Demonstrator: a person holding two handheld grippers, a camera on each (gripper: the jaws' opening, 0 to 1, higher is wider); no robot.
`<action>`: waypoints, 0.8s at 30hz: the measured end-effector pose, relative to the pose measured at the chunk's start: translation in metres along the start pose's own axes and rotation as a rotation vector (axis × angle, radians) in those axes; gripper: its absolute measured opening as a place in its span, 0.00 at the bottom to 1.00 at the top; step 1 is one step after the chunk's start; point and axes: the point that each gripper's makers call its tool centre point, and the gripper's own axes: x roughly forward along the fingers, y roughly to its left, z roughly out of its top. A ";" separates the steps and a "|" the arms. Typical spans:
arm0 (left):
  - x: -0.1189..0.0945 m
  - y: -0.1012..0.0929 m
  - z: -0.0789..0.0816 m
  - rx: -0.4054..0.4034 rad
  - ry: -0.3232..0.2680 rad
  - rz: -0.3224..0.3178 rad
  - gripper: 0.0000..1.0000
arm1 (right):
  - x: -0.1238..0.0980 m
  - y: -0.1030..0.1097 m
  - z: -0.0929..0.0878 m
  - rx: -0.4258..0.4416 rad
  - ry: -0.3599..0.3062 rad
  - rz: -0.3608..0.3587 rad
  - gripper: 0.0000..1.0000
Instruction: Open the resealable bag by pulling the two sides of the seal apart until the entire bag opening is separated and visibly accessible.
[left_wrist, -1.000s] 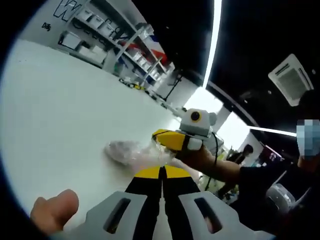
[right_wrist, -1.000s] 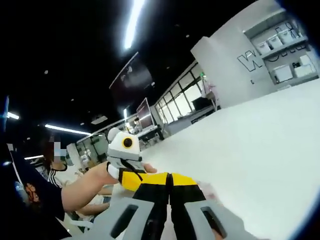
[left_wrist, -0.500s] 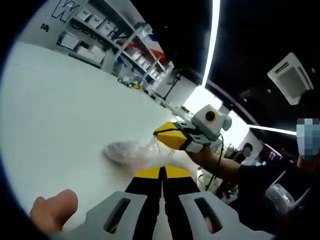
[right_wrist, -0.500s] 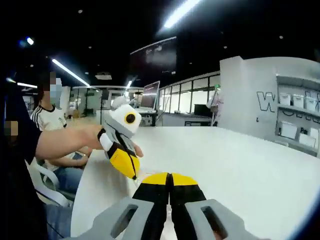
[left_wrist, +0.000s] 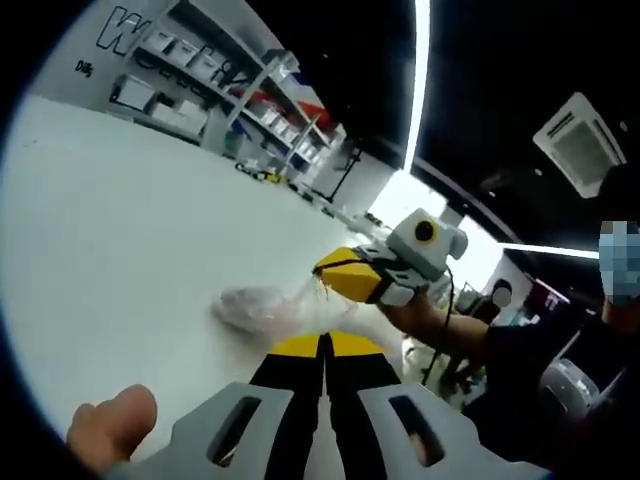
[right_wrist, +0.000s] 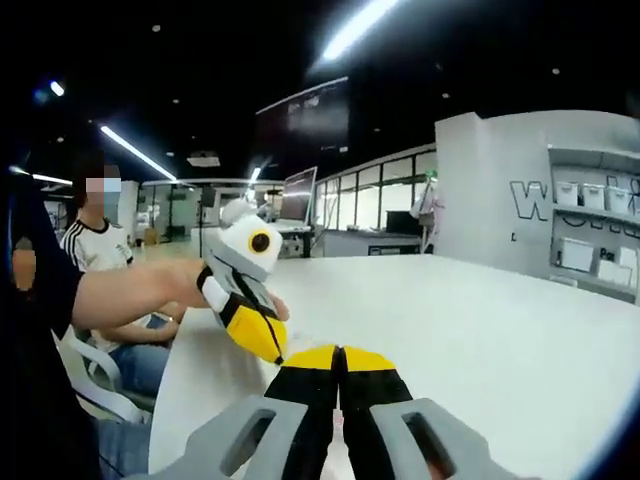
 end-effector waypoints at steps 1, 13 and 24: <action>0.000 0.001 0.001 0.004 -0.003 0.005 0.00 | 0.000 0.002 -0.001 0.002 0.001 0.004 0.00; 0.000 0.003 0.007 -0.006 -0.034 0.015 0.13 | 0.000 0.010 0.001 0.019 -0.011 0.011 0.00; -0.001 0.004 0.009 -0.009 -0.046 0.019 0.16 | -0.002 0.013 0.002 0.026 -0.017 0.009 0.00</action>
